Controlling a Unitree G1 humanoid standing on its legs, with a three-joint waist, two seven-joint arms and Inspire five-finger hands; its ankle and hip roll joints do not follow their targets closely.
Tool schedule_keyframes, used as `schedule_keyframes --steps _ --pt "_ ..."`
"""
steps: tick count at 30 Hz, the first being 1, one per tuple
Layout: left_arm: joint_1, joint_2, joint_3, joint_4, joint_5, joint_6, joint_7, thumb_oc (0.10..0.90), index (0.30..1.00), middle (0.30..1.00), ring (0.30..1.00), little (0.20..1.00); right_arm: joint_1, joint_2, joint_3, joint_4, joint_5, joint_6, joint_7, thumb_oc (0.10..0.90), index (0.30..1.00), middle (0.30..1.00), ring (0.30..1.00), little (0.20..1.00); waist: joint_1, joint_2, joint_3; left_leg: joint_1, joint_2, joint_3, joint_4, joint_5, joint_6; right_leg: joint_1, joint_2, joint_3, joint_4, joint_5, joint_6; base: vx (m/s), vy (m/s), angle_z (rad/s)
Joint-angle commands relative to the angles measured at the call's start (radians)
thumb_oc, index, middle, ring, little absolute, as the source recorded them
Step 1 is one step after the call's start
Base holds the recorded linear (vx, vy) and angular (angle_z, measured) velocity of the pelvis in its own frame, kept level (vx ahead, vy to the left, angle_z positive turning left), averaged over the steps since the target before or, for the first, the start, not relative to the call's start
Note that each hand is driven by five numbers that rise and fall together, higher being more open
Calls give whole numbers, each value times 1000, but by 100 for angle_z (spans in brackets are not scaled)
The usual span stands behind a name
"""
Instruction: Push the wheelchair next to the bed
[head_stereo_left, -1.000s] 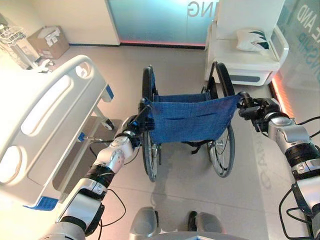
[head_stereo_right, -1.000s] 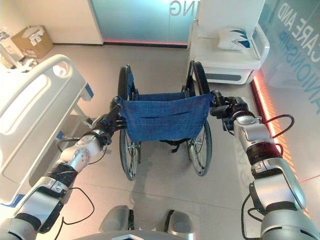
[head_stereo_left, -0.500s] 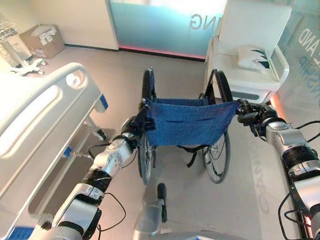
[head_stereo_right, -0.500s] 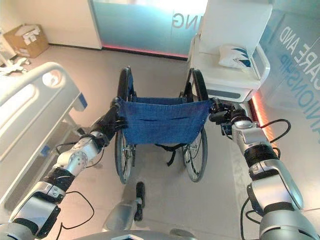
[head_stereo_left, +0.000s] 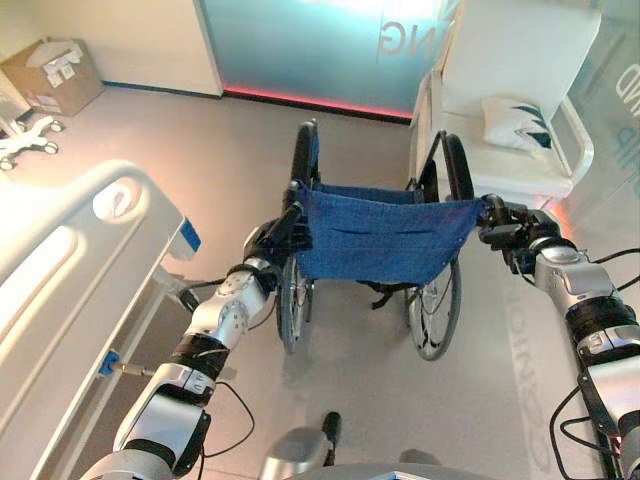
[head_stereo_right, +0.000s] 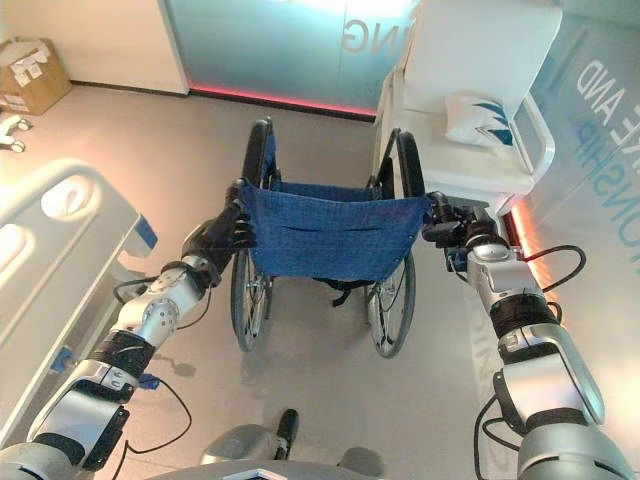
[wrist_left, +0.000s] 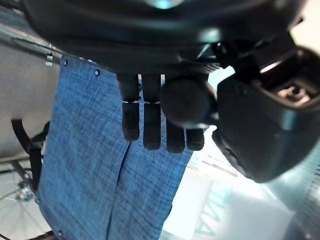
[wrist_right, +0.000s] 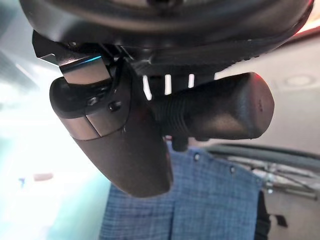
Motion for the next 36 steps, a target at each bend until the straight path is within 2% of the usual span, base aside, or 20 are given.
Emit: schedule_keyframes --steps 1,2,5,7,10,13,14,15,18,19,21,23,24,25,27,29,31,33,35,36 --pt "-17 12 -18 -84 16 -130 -55 400 300 300 300 300 -203 59 74 -51 14 -179 185 400 300 300 300 300 9 -78 -84 -25 -65 165 101 -180 -62 -110 -118 72 -252 382 101 346 -307 37" --pt "-21 13 -27 -90 16 -125 -59 400 300 300 300 300 -212 51 76 -53 17 -170 175 400 300 300 300 300 -7 -82 -78 -6 -70 142 103 -206 -59 -150 -116 102 -317 422 118 377 -328 66" --pt "-39 10 -46 -82 14 -117 -73 400 300 300 300 300 -247 44 77 -33 10 -147 168 400 300 300 300 300 -32 -79 -69 32 -68 96 116 -250 -52 -198 -105 146 -401 448 132 396 -316 101" --pt "-52 -4 -52 -57 23 -118 -90 400 300 300 300 300 -282 44 85 -8 4 -125 161 400 300 300 300 300 -41 -88 -74 50 -66 75 156 -296 -51 -194 -106 182 -367 453 130 408 -426 80" --pt "-57 -14 -56 -47 20 -119 -79 400 300 300 300 300 -302 41 100 26 4 -129 177 400 300 300 300 300 -45 -102 -93 54 -52 92 226 -330 -73 -160 -114 183 -313 438 129 352 -416 96" --pt "-57 -7 -44 -46 -8 -119 -34 400 300 300 300 300 -301 43 123 9 24 -127 181 400 300 300 300 300 -68 -93 -111 85 12 122 318 -250 -123 -149 -78 168 -249 365 94 298 -346 108" --pt "-52 -6 -38 -50 -12 -120 -20 400 300 300 300 300 -296 41 129 -7 28 -121 181 400 300 300 300 300 -74 -88 -117 72 32 133 379 -177 -145 -133 -66 159 -248 349 75 244 -380 77" --pt "-48 -7 -34 -60 -17 -124 -3 400 300 300 300 300 -285 36 140 -27 23 -121 183 400 300 300 300 300 -83 -93 -115 25 41 170 532 -91 -168 -103 -52 147 -249 324 43 241 -403 61" --pt "-44 -7 -26 -82 -34 -131 26 400 300 300 300 300 -259 19 154 -61 31 -142 178 400 300 300 300 300 -88 -107 -101 -94 48 231 767 -48 -182 -43 -38 121 -255 283 -10 181 -333 23" --pt "-46 -11 -22 -83 -35 -132 27 400 300 300 300 300 -252 16 154 -76 33 -140 167 400 300 300 300 300 -90 -108 -96 -131 61 247 798 -42 -183 -23 -27 111 -256 269 -23 249 -349 13" --pt "-49 -15 -16 -81 -32 -133 19 400 300 300 300 300 -234 18 150 -91 25 -149 151 400 300 300 300 300 -86 -107 -82 -184 76 273 770 -66 -172 17 -16 91 -265 253 -30 232 -224 28" --pt "-53 -9 -6 -70 -29 -135 1 400 300 300 300 300 -246 29 149 -88 14 -150 137 400 300 300 300 300 -63 -99 -67 -176 65 306 577 -84 -159 73 6 63 -275 221 -22 346 -184 44" --pt "-55 -4 0 -63 -31 -134 -14 400 300 300 300 300 -265 36 150 -78 12 -141 133 400 300 300 300 300 -49 -83 -64 -172 78 348 411 -64 -163 104 35 48 -277 194 -24 383 -124 36" --pt "-59 -3 2 -55 -35 -133 -23 400 300 300 300 300 -277 38 151 -69 14 -135 130 400 300 300 300 300 -38 -75 -65 -180 73 376 312 -41 -167 128 53 38 -284 181 -26 447 -118 18" --pt "-59 -8 -4 -47 -35 -137 -30 400 300 300 300 300 -282 42 152 -56 12 -136 124 400 300 300 300 300 -19 -59 -70 -215 62 418 177 8 -177 172 87 29 -299 163 -28 435 -92 11" --pt "-31 -2 -21 -80 -40 -133 -32 400 300 300 300 300 -251 24 148 -53 19 -150 128 400 300 300 300 300 4 -55 -82 -246 68 502 -16 81 -192 267 115 11 -325 112 -22 545 -96 7" --pt "-13 4 -21 -108 -41 -124 -24 400 300 300 300 300 -231 13 141 -57 16 -158 147 400 300 300 300 300 20 -54 -90 -255 69 516 -60 111 -192 298 122 0 -323 84 -24 457 -101 -6" --pt "2 15 -8 -140 -40 -103 -9 400 300 300 300 300 -226 15 135 -42 6 -172 178 400 300 300 300 300 42 -68 -98 -270 53 503 7 83 -176 306 112 -6 -297 46 -29 427 -105 -11" --pt "3 25 12 -138 -43 -90 -7 400 300 300 300 300 -241 34 135 -7 5 -190 214 400 300 300 300 300 77 -81 -108 -282 23 449 46 32 -144 314 96 2 -266 21 -20 398 -76 -30" --pt "9 27 28 -129 -35 -79 -23 400 300 300 300 300 -238 46 130 15 -7 -203 243 400 300 300 300 300 113 -100 -121 -296 8 441 107 -25 -107 336 60 -27 -214 13 -2 458 -68 -44"
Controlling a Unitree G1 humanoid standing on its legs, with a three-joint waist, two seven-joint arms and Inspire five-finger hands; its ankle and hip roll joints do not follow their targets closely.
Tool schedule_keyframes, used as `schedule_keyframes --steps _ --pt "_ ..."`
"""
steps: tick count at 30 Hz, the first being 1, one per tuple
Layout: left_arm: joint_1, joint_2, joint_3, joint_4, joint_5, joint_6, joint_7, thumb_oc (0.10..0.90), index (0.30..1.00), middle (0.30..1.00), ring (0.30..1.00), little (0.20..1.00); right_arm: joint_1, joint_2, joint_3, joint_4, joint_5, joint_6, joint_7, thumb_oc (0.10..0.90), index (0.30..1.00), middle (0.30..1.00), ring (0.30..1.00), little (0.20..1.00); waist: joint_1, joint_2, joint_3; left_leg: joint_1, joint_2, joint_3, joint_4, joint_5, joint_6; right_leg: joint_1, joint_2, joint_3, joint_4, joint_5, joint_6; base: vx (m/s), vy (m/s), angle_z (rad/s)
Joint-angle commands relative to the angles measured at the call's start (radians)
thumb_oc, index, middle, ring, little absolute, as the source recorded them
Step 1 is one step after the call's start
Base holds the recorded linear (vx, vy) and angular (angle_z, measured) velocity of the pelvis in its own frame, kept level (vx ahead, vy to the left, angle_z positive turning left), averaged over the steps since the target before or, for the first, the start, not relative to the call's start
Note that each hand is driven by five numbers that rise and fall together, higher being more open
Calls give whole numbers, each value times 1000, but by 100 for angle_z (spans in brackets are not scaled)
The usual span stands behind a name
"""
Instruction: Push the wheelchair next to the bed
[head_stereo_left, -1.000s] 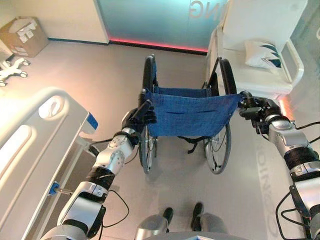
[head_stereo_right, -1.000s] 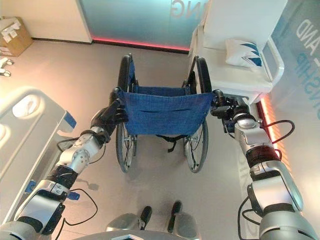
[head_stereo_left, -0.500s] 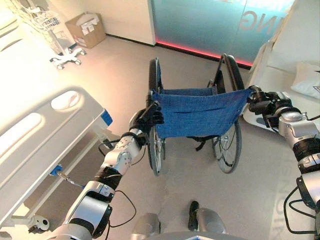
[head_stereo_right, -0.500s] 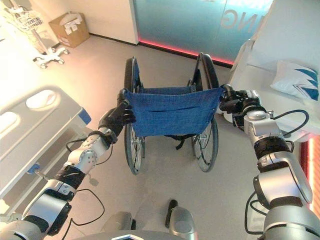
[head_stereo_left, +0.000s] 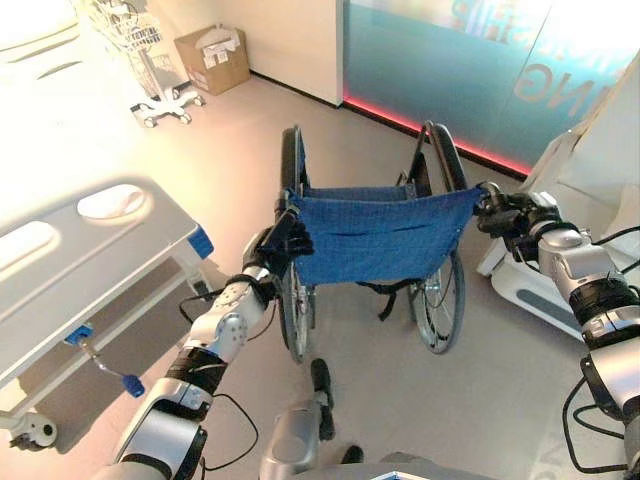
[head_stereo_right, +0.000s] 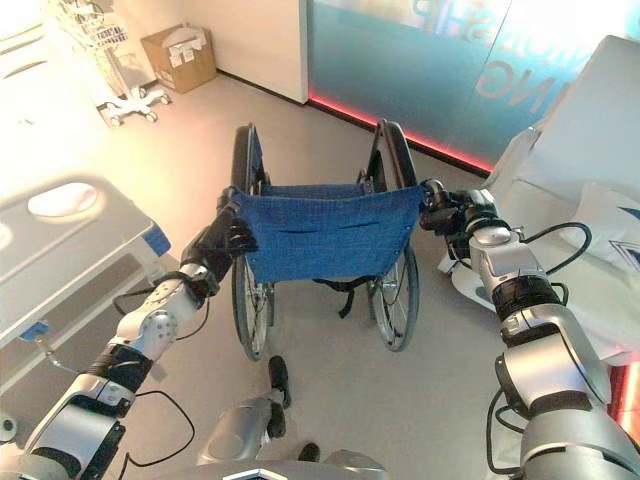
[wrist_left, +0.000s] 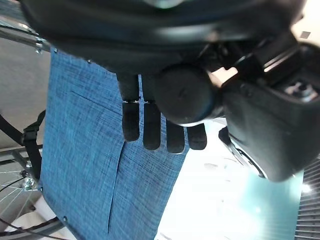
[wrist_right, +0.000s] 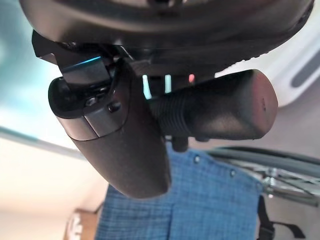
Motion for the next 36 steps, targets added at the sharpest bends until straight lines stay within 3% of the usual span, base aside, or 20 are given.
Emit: schedule_keyframes --steps 1,2,4,5,8,11,12,13,14,16,17,19,22,26,28,29,30,32,33,36 --pt "-76 -1 29 -35 15 -39 -7 400 300 300 300 300 -122 82 16 -62 -4 -209 187 400 300 300 300 300 99 -38 -135 20 -72 -79 52 0 89 43 -197 38 305 -52 197 383 -38 -43" --pt "-76 -1 30 -33 17 -37 -8 400 300 300 300 300 -120 84 15 -62 -1 -211 188 400 300 300 300 300 103 -42 -136 23 -78 -83 52 -4 95 42 -206 34 322 -42 205 311 67 -34" --pt "-69 -10 30 -30 25 -39 -16 400 300 300 300 300 -91 92 -7 -71 -8 -218 201 400 300 300 300 300 110 -47 -141 64 -107 -117 36 -12 124 -15 -283 4 542 87 271 322 118 -3" --pt "-64 -14 27 -25 30 -46 -15 400 300 300 300 300 -79 92 -14 -79 -11 -219 211 400 300 300 300 300 111 -28 -142 82 -99 -138 29 3 135 -54 -306 3 651 156 269 283 100 21" --pt "-52 -24 27 -12 31 -61 -16 400 300 300 300 300 -72 89 -15 -78 -17 -230 231 400 300 300 300 300 88 -5 -132 152 -108 -202 29 -21 142 -170 -317 59 841 205 267 315 15 23" --pt "-45 -44 28 12 42 -88 -26 400 300 300 300 300 -107 106 -15 -52 -14 -228 224 400 300 300 300 300 80 0 -124 199 -113 -247 22 -32 142 -220 -332 53 718 168 244 314 -205 50" --pt "-47 -49 25 18 54 -99 -32 400 300 300 300 300 -129 110 -25 -42 -23 -225 210 400 300 300 300 300 72 1 -110 232 -110 -291 31 -49 124 -261 -341 49 512 148 230 285 -312 64" --pt "-48 -49 25 18 54 -100 -32 400 300 300 300 300 -130 110 -25 -41 -23 -225 210 400 300 300 300 300 70 4 -112 230 -107 -294 30 -47 123 -259 -336 46 504 154 228 378 -453 54" --pt "-45 -46 14 16 54 -116 -32 400 300 300 300 300 -136 107 -25 -36 -21 -237 200 400 300 300 300 300 51 -3 -90 267 -111 -325 41 -84 111 -315 -351 71 323 198 240 233 -292 38" --pt "-43 -39 6 -4 52 -122 -16 400 300 300 300 300 -132 102 -25 -46 -14 -245 192 400 300 300 300 300 33 -8 -79 280 -114 -343 44 -109 108 -349 -363 99 242 251 261 305 -354 54" --pt "-45 -34 -3 -18 53 -126 -2 400 300 300 300 300 -138 97 -26 -55 -15 -243 185 400 300 300 300 300 11 -25 -65 305 -130 -370 50 -154 109 -398 -379 145 121 344 301 361 -372 49" --pt "-53 -37 -8 -15 56 -130 6 400 300 300 300 300 -157 97 -27 -49 -16 -235 186 400 300 300 300 300 -5 -28 -58 333 -131 -400 57 -185 111 -429 -378 167 40 379 319 367 -331 43" --pt "-70 -47 -12 6 56 -134 7 400 300 300 300 300 -189 106 -20 -47 -16 -204 176 400 300 300 300 300 -25 -31 -56 363 -127 -433 79 -227 117 -448 -367 219 46 388 320 428 -416 75" --pt "-73 -59 -11 24 52 -132 3 400 300 300 300 300 -190 101 -14 -30 -13 -201 156 400 300 300 300 300 -39 -41 -77 350 -92 -431 190 -260 84 -408 -357 252 155 328 307 340 -456 143" --pt "-77 -58 -6 29 31 -131 26 400 300 300 300 300 -181 107 -2 -52 0 -191 141 400 300 300 300 300 -57 -34 -87 376 -45 -411 226 -228 50 -407 -338 241 202 278 287 297 -378 121" --pt "-79 -59 -1 32 31 -129 37 400 300 300 300 300 -177 106 5 -69 18 -180 134 400 300 300 300 300 -65 -32 -93 377 -23 -396 270 -181 31 -402 -329 234 213 260 267 235 -410 57" --pt "-80 -66 1 35 39 -127 53 400 300 300 300 300 -166 104 13 -89 28 -174 121 400 300 300 300 300 -78 -31 -100 342 3 -370 383 -78 5 -379 -309 219 212 238 235 220 -437 42" --pt "-82 -66 6 36 47 -125 63 400 300 300 300 300 -151 99 24 -104 31 -181 110 400 300 300 300 300 -86 -37 -100 277 9 -323 526 -18 -7 -347 -297 200 202 217 201 193 -420 31" --pt "-86 -64 7 39 56 -124 68 400 300 300 300 300 -135 94 29 -122 36 -183 93 400 300 300 300 300 -93 -39 -98 226 14 -284 619 -12 -9 -323 -290 178 196 199 177 208 -392 19" --pt "-100 -57 13 66 70 -130 50 400 300 300 300 300 -112 92 28 -141 23 -183 66 400 300 300 300 300 -99 -37 -95 167 41 -225 610 -36 -2 -279 -277 132 186 167 160 216 -262 18"
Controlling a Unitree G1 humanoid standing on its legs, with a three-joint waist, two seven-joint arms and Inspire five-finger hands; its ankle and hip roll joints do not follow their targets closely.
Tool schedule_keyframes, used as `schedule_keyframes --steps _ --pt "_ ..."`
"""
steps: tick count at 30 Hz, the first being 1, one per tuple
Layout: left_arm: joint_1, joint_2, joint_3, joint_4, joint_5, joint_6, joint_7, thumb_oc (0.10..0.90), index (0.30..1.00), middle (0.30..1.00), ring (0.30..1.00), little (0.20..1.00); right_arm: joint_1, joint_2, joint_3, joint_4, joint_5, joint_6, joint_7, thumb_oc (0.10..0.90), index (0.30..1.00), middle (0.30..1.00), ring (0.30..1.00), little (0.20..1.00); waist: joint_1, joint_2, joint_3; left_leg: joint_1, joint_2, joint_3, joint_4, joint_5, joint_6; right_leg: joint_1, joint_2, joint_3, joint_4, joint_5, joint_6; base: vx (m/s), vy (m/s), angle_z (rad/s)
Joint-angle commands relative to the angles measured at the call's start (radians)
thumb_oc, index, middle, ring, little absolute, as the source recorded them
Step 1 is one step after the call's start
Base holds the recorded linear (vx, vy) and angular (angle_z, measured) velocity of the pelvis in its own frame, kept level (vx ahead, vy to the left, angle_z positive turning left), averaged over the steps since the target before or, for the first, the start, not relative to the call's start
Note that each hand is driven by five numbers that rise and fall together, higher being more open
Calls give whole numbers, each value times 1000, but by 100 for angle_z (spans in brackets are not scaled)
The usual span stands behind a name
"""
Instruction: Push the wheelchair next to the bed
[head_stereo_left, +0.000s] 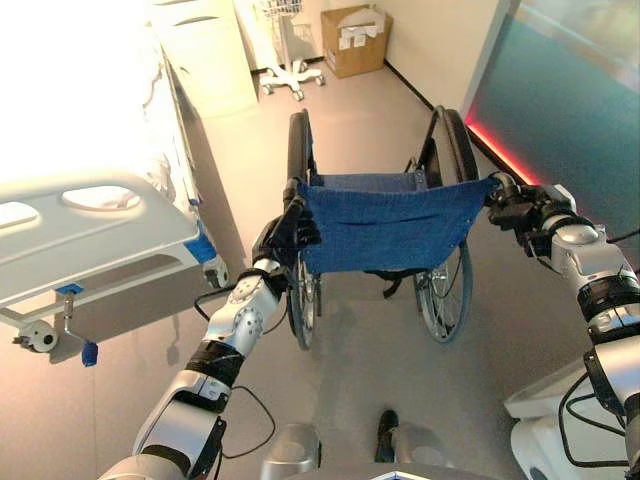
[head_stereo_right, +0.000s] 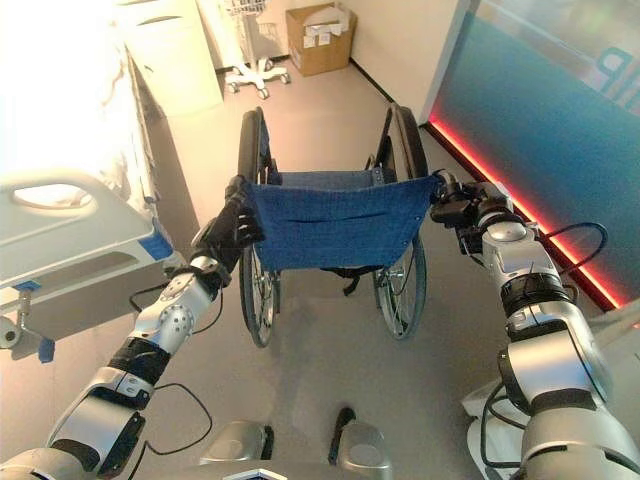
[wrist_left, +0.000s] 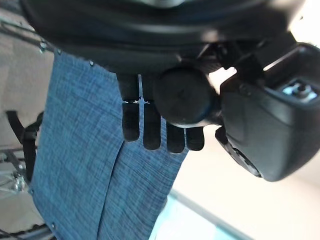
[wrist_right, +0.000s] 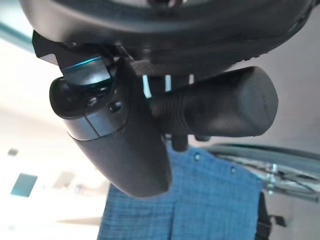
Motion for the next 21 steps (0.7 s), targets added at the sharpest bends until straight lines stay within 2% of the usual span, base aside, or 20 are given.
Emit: schedule_keyframes --steps 1,3,4,5,6,7,8,10,12,13,14,17,18,19,20,21 --pt "-56 58 -9 -13 44 -80 -28 400 300 300 300 300 -90 92 60 -196 53 -126 46 400 300 300 300 300 -12 -44 -114 -5 -9 126 108 41 43 39 -37 5 -90 82 51 283 -186 38" --pt "-87 81 2 29 33 -86 -58 400 300 300 300 300 -114 110 69 -188 28 -105 26 400 300 300 300 300 0 -17 -110 13 -17 179 -111 52 39 92 0 -21 -97 45 56 343 -137 30" --pt "-97 83 3 40 28 -89 -61 400 300 300 300 300 -121 113 71 -182 26 -103 23 400 300 300 300 300 3 -12 -111 14 -17 193 -162 59 38 102 10 -27 -100 37 55 361 -88 21" --pt "-116 81 0 58 20 -94 -64 400 300 300 300 300 -134 117 77 -172 27 -99 18 400 300 300 300 300 9 0 -113 0 -21 220 -263 79 35 127 35 -30 -109 20 50 274 -58 15" --pt "-122 80 -1 64 16 -96 -65 400 300 300 300 300 -137 117 78 -170 27 -98 17 400 300 300 300 300 12 1 -112 -4 -27 226 -290 84 35 137 41 -28 -113 15 49 414 -80 15" --pt "-131 76 -11 69 4 -106 -62 400 300 300 300 300 -133 120 82 -168 27 -99 10 400 300 300 300 300 29 12 -115 -49 -47 242 -404 127 30 182 74 -20 -135 1 50 460 -84 8" --pt "-128 77 -17 61 -4 -112 -59 400 300 300 300 300 -122 118 85 -173 26 -102 10 400 300 300 300 300 41 22 -120 -83 -45 260 -486 176 22 214 98 -16 -149 -12 49 562 -93 2" --pt "-106 82 -17 27 -14 -110 -53 400 300 300 300 300 -95 101 79 -182 25 -115 21 400 300 300 300 300 59 26 -122 -107 -40 284 -577 244 16 263 119 -9 -162 -39 44 474 -62 -8" --pt "-85 85 -11 -4 -11 -98 -52 400 300 300 300 300 -73 86 69 -189 24 -122 35 400 300 300 300 300 68 19 -129 -115 -52 288 -600 244 9 286 122 -1 -155 -73 44 450 -43 -16" --pt "-66 88 -2 -31 3 -81 -49 400 300 300 300 300 -59 81 58 -191 18 -124 43 400 300 300 300 300 75 14 -132 -125 -58 298 -564 234 20 292 123 -1 -134 -103 36 495 -42 -21" --pt "-57 91 6 -33 16 -73 -55 400 300 300 300 300 -56 86 51 -175 8 -130 59 400 300 300 300 300 80 4 -135 -126 -68 305 -516 191 42 291 113 -2 -106 -128 37 459 -35 -32" --pt "-54 87 12 -13 27 -67 -60 400 300 300 300 300 -53 107 45 -150 2 -133 72 400 300 300 300 300 101 -14 -146 -130 -83 309 -445 120 84 304 91 -15 -61 -160 46 390 -19 -24" --pt "-51 83 13 -9 28 -60 -59 400 300 300 300 300 -44 116 39 -143 0 -140 78 400 300 300 300 300 116 -26 -151 -132 -91 305 -420 95 104 313 66 -36 -25 -145 64 424 17 -9" --pt "-48 76 16 -6 35 -49 -61 400 300 300 300 300 -31 125 30 -135 5 -154 78 400 300 300 300 300 138 -43 -157 -123 -112 294 -407 68 141 319 17 -61 79 -87 107 412 52 -5" --pt "-44 71 14 -5 37 -51 -61 400 300 300 300 300 -23 126 24 -138 7 -160 78 400 300 300 300 300 140 -47 -158 -112 -119 290 -409 62 152 305 -2 -69 147 -49 126 499 144 -12" --pt "-33 58 8 -9 58 -45 -66 400 300 300 300 300 8 123 3 -166 2 -163 79 400 300 300 300 300 138 -44 -158 -76 -133 267 -420 56 169 254 -56 -76 349 39 159 420 157 -7"
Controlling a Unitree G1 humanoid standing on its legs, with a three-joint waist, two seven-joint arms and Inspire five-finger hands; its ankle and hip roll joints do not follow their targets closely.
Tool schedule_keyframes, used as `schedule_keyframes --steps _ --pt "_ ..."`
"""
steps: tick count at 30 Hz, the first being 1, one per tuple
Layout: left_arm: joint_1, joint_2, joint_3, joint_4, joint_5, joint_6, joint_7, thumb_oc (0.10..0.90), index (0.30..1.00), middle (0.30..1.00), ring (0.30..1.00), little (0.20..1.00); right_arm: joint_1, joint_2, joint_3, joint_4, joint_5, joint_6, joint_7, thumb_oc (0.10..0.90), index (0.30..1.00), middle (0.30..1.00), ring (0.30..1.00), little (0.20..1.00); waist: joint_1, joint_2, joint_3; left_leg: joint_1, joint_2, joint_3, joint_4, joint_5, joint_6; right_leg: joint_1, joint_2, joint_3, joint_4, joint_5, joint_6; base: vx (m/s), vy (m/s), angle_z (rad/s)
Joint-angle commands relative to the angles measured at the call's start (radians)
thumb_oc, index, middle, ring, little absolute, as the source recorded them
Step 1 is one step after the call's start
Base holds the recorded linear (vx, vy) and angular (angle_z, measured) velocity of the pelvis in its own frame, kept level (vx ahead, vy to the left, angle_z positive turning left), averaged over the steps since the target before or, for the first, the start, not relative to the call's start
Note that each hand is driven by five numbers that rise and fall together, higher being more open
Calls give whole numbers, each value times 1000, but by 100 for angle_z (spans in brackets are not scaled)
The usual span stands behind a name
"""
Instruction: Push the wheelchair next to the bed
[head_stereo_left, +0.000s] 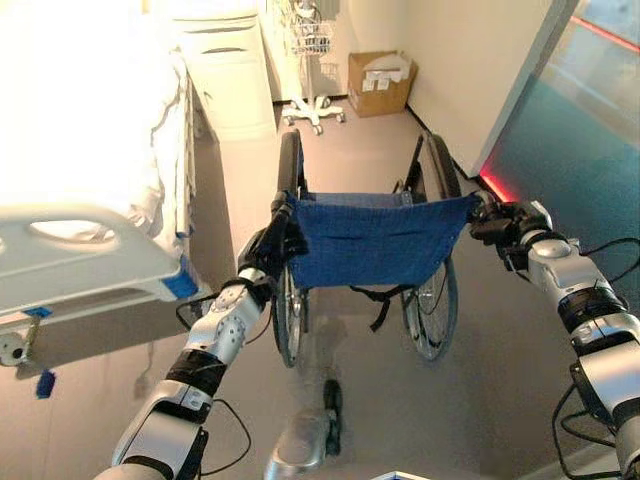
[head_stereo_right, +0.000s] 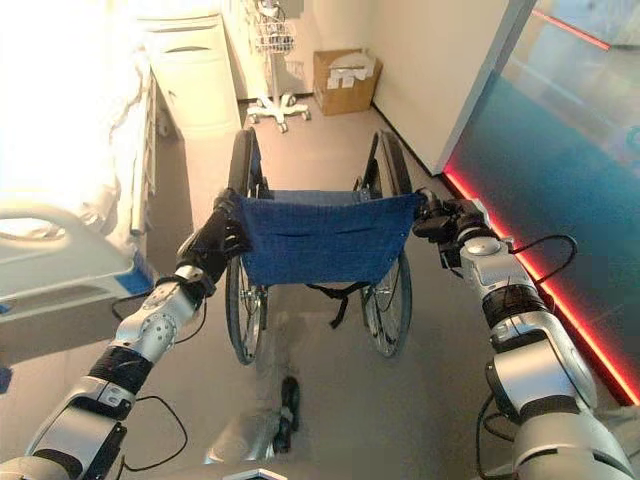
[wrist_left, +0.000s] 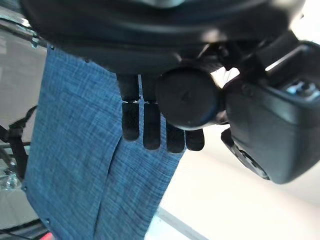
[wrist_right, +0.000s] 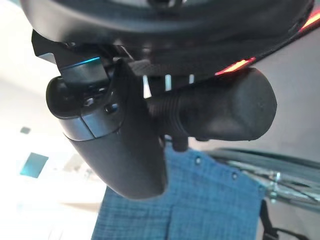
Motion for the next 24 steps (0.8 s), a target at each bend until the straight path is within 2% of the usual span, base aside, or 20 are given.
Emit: schedule_keyframes --steps 1,2,3,6,7,8,9,10,11,13,14,16,19,21,22,23,24 --pt "-78 -24 -4 10 94 -51 3 400 300 300 300 300 -41 39 -3 -182 2 -174 118 400 300 300 300 300 39 -6 -68 21 -45 -56 51 -136 -43 -99 -169 -24 457 326 102 366 138 4" --pt "-75 -25 -7 7 94 -49 5 400 300 300 300 300 -32 35 -8 -194 3 -173 119 400 300 300 300 300 39 9 -70 24 -29 -56 46 -120 -38 -122 -166 -30 487 349 89 346 57 43" --pt "-66 -28 -11 3 93 -48 -2 400 300 300 300 300 -16 25 -16 -202 -2 -191 131 400 300 300 300 300 29 17 -67 50 -34 -81 52 -135 -34 -173 -181 -10 561 374 87 360 -8 57" --pt "-61 -45 -17 7 95 -61 -4 400 300 300 300 300 -32 32 -15 -190 -16 -207 146 400 300 300 300 300 19 21 -60 98 -45 -114 49 -153 -29 -222 -208 -19 473 359 72 354 -92 28" --pt "-60 -49 -20 3 93 -67 -10 400 300 300 300 300 -50 34 -14 -187 -22 -207 151 400 300 300 300 300 18 25 -54 116 -43 -134 52 -160 -37 -236 -212 -32 375 330 61 316 -238 -1" --pt "-59 -48 -22 -3 88 -73 -13 400 300 300 300 300 -62 31 -14 -184 -26 -210 154 400 300 300 300 300 14 24 -46 137 -43 -153 60 -174 -45 -259 -214 -34 265 329 57 288 -238 0" --pt "-59 -47 -22 -5 86 -75 -13 400 300 300 300 300 -64 30 -14 -184 -25 -210 155 400 300 300 300 300 12 24 -44 142 -43 -158 61 -177 -47 -264 -214 -35 243 332 56 257 -276 5" --pt "-55 -44 -26 -17 80 -83 -18 400 300 300 300 300 -70 24 -12 -190 -24 -213 148 400 300 300 300 300 1 21 -33 164 -45 -180 64 -197 -57 -312 -219 -23 127 358 63 197 -225 15" --pt "-53 -44 -31 -25 79 -87 -18 400 300 300 300 300 -72 21 -10 -193 -27 -215 142 400 300 300 300 300 -7 18 -30 169 -47 -191 67 -207 -61 -337 -220 -12 68 385 71 328 -359 19" --pt "-59 -42 -61 -47 79 -87 -32 400 300 300 300 300 -87 1 -8 -192 -25 -214 117 400 300 300 300 300 -52 -12 -8 208 -81 -252 83 -286 -61 -445 -233 93 -146 529 136 463 -429 47" --pt "-64 -43 -72 -45 78 -87 -43 400 300 300 300 300 -95 -7 -13 -186 -28 -204 115 400 300 300 300 300 -70 -16 -4 225 -85 -277 92 -314 -60 -471 -231 126 -217 556 149 425 -335 78" --pt "-72 -46 -81 -43 76 -84 -42 400 300 300 300 300 -104 -15 -20 -183 -32 -192 119 400 300 300 300 300 -86 -15 1 247 -81 -299 107 -342 -60 -487 -227 144 -265 565 155 400 -308 117" --pt "-75 -54 -80 -38 91 -74 -35 400 300 300 300 300 -114 -16 -29 -179 -33 -173 126 400 300 300 300 300 -95 -27 3 290 -60 -325 165 -413 -70 -491 -237 171 -193 560 143 436 -445 98" --pt "-75 -52 -73 -38 89 -66 -28 400 300 300 300 300 -116 -16 -28 -168 -30 -170 122 400 300 300 300 300 -95 -31 -2 285 -42 -330 217 -424 -86 -469 -237 188 -149 540 137 343 -462 96" --pt "-71 -51 -69 -48 64 -51 -10 400 300 300 300 300 -111 -13 -24 -160 -29 -171 119 400 300 300 300 300 -99 -28 -9 292 -22 -333 240 -405 -100 -457 -223 193 -116 520 134 502 -652 130" --pt "-69 -54 -60 -41 59 -47 7 400 300 300 300 300 -117 -7 -3 -156 -38 -167 135 400 300 300 300 300 -107 -20 -21 312 12 -332 281 -350 -127 -454 -199 193 -80 487 114 352 -426 117" --pt "-69 -55 -59 -41 60 -47 8 400 300 300 300 300 -118 -7 -1 -157 -36 -166 136 400 300 300 300 300 -109 -17 -21 314 17 -332 283 -347 -130 -453 -196 192 -77 484 112 367 -450 96"
